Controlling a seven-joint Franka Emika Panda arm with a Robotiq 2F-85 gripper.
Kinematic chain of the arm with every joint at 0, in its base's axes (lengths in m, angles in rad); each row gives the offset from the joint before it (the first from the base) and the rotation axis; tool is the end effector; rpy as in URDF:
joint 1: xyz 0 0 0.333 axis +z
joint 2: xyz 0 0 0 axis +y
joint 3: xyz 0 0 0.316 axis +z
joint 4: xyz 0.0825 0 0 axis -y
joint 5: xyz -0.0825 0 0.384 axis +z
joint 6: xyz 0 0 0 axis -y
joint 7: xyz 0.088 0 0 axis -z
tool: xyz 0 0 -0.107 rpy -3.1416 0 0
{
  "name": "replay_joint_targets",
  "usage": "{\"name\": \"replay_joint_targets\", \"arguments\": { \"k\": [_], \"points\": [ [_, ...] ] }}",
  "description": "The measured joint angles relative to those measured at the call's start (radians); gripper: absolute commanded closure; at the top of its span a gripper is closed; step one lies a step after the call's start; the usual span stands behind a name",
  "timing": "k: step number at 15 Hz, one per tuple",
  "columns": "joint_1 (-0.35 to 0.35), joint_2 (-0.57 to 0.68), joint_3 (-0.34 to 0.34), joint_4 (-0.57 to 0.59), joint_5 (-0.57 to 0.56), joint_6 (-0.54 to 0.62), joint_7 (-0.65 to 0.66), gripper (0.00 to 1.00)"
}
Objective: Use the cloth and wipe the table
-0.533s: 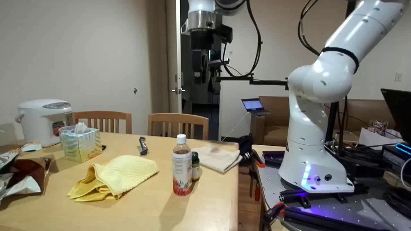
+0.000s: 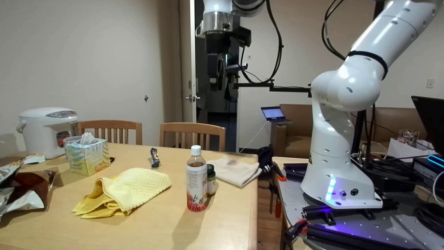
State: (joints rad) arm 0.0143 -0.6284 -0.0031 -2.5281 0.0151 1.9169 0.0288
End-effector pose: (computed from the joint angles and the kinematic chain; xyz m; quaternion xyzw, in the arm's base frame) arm 0.3608 0.0050 0.4857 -0.9999 0.0110 -0.0084 0.0082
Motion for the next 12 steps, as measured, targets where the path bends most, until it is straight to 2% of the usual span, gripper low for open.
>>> {"name": "replay_joint_targets", "arguments": {
  "k": [9,12],
  "points": [
    [-0.001,-0.001,0.0,0.003,-0.017,-0.003,-0.004,0.0],
    [0.0,0.0,-0.001,0.032,-0.033,-0.044,-0.04,0.0]
  ]
}}
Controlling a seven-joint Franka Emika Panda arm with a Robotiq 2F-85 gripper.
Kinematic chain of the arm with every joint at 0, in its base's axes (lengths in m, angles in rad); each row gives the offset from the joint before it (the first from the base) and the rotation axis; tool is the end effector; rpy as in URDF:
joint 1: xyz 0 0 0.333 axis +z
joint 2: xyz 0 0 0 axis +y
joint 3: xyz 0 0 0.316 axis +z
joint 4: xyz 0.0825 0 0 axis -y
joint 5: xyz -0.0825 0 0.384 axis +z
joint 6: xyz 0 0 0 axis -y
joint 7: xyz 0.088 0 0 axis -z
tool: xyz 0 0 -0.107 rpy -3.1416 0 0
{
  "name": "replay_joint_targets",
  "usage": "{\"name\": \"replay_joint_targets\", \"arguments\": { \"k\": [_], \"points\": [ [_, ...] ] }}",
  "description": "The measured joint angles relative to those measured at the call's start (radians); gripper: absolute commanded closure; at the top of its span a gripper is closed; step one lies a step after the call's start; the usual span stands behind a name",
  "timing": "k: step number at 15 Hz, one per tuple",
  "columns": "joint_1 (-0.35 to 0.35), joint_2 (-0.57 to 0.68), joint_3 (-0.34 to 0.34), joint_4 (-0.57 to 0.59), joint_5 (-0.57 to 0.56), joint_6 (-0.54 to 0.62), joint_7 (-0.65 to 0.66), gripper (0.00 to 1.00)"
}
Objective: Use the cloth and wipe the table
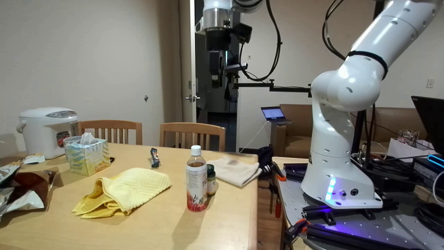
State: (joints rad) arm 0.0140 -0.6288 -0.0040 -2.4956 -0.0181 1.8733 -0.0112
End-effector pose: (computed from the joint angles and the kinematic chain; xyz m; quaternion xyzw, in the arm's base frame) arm 0.3609 0.0021 0.4976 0.9999 0.0136 0.0032 0.0075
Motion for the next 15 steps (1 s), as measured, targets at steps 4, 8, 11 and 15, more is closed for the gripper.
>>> {"name": "replay_joint_targets", "arguments": {
  "k": [4,8,11,15],
  "points": [
    [0.001,0.005,0.0,0.069,-0.017,-0.072,-0.027,0.0],
    [0.012,0.051,-0.009,0.143,-0.028,-0.101,-0.101,0.0],
    [0.04,0.138,-0.037,0.221,-0.021,-0.083,-0.211,0.0],
    [0.06,0.314,-0.053,0.344,-0.002,-0.062,-0.307,0.0]
  ]
}}
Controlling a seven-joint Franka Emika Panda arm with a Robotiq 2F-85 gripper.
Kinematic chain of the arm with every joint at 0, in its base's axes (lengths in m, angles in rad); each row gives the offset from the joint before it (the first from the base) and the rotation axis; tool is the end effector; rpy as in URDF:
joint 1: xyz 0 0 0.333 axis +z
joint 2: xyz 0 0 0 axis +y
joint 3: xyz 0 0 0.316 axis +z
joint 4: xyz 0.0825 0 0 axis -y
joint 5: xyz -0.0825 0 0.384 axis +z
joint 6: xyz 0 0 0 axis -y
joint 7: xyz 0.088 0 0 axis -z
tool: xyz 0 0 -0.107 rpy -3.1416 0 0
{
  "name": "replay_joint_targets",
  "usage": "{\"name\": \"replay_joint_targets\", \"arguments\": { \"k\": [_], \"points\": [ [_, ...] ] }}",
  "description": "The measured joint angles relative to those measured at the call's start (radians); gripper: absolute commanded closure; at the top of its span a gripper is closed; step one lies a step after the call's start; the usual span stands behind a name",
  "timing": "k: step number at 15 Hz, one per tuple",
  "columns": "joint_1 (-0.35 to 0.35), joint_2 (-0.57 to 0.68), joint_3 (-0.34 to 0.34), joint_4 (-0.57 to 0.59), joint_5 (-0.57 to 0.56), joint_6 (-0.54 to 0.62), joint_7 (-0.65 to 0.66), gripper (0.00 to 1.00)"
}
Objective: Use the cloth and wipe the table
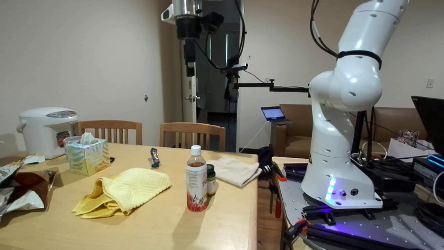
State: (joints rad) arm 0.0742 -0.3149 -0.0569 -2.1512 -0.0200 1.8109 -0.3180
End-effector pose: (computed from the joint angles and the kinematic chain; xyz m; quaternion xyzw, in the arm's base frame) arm 0.4581 0.0041 0.5284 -0.9852 -0.1708 0.0129 0.0010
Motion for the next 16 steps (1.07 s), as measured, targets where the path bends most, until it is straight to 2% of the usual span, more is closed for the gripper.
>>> {"name": "replay_joint_targets", "arguments": {
  "k": [4,8,13,16],
  "points": [
    [0.006,0.166,0.003,0.112,0.029,0.0,-0.03,0.0],
    [0.006,0.275,0.01,0.191,0.074,0.0,-0.051,0.0],
    [0.005,0.366,0.028,0.205,0.096,0.038,-0.047,0.0],
    [0.005,0.431,0.04,0.205,0.043,0.073,0.0,0.0]
  ]
}}
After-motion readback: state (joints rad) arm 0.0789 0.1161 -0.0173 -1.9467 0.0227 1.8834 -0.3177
